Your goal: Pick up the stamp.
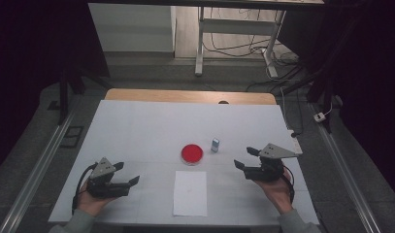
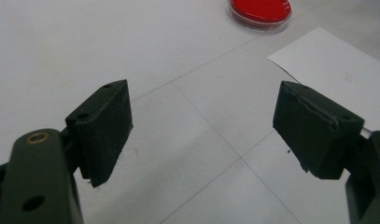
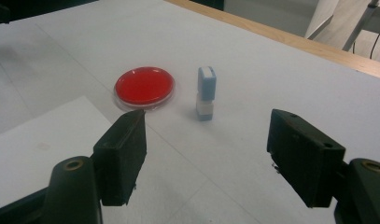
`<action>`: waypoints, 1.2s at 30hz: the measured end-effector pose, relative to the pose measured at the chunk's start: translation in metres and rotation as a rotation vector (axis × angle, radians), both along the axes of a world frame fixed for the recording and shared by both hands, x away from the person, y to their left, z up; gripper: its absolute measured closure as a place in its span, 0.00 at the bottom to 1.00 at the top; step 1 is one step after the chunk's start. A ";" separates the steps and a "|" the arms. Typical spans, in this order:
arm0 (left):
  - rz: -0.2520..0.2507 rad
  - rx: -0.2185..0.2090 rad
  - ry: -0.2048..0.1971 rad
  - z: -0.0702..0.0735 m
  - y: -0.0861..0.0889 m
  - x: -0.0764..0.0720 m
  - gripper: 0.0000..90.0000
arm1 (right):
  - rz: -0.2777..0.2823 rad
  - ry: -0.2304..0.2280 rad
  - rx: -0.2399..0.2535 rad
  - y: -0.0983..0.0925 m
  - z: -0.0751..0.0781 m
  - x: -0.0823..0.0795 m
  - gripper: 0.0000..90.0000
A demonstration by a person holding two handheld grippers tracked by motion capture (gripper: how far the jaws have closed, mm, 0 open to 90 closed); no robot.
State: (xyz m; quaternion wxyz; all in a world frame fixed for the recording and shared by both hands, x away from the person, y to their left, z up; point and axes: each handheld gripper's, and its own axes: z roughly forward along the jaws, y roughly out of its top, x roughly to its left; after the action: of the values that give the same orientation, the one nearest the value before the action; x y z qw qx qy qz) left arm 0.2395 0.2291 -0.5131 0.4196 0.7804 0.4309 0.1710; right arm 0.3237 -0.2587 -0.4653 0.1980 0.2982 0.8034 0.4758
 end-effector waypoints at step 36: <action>-0.006 0.020 0.027 -0.005 -0.002 0.005 0.23 | 0.023 0.074 -0.040 0.054 -0.008 0.056 0.35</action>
State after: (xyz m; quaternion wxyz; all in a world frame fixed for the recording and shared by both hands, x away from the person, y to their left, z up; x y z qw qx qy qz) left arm 0.2441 0.2267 -0.5182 0.4063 0.7881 0.4325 0.1635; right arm 0.3795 -0.2050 -0.4735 0.1689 0.3023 0.8229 0.4505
